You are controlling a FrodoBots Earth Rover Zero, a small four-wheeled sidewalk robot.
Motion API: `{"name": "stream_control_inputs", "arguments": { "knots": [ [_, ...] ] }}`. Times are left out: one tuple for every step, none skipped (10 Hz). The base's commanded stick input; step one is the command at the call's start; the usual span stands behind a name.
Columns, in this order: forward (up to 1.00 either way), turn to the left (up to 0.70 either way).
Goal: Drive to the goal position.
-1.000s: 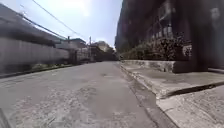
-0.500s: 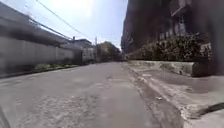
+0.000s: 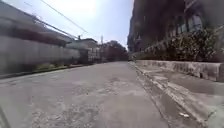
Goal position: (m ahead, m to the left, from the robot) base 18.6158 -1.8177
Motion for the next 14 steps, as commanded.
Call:
{"name": "stream_control_inputs", "arguments": {
  "knots": [
    [1.0,-0.31],
    [1.0,-0.31],
    [1.0,-0.15],
    [1.0,0.09],
    [1.0,0.09],
    [1.0,0.09],
    [1.0,0.09],
    [1.0,0.09],
    [1.0,0.09],
    [1.0,0.09],
    [1.0,0.09],
    [1.0,0.09],
    [1.0,0.09],
    [1.0,0.09]
  ]
}}
